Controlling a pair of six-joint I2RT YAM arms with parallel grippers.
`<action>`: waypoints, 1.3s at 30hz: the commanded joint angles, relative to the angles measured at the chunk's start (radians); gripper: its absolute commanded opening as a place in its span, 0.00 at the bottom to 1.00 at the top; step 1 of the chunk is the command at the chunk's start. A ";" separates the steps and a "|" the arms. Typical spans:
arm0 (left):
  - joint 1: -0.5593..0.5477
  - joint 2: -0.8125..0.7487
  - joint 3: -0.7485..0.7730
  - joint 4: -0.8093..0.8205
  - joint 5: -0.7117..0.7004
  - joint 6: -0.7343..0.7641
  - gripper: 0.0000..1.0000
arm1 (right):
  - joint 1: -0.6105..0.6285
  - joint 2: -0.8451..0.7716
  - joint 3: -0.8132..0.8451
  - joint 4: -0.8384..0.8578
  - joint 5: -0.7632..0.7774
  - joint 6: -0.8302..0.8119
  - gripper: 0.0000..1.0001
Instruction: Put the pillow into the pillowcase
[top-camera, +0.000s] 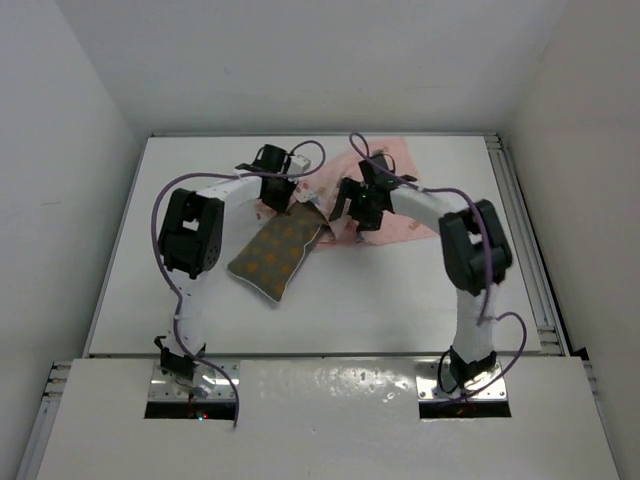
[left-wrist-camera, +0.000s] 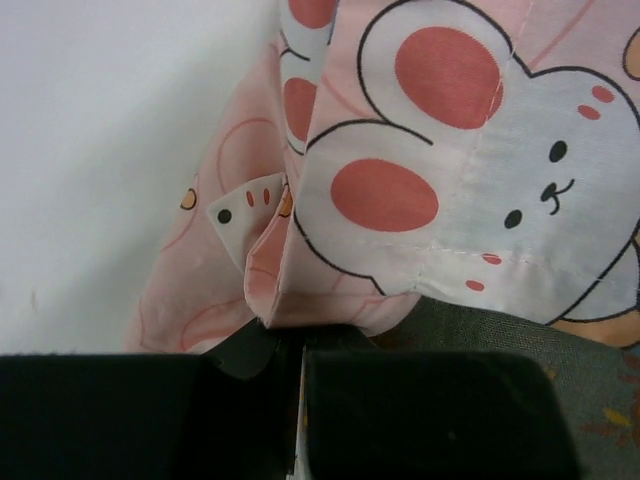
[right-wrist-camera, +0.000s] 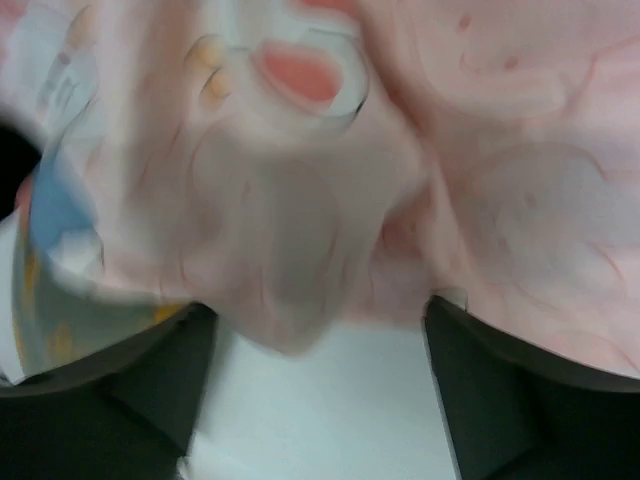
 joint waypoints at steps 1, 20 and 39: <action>0.075 -0.093 -0.093 -0.163 -0.004 -0.065 0.00 | 0.031 0.211 0.197 0.055 -0.101 0.105 0.78; 0.114 -0.265 -0.111 -0.465 0.225 0.113 0.59 | -0.034 0.100 0.352 0.011 0.000 -0.275 0.99; -0.088 -0.253 0.020 -0.171 -0.083 0.032 0.66 | 0.103 -0.130 -0.210 0.305 -0.031 -0.398 0.99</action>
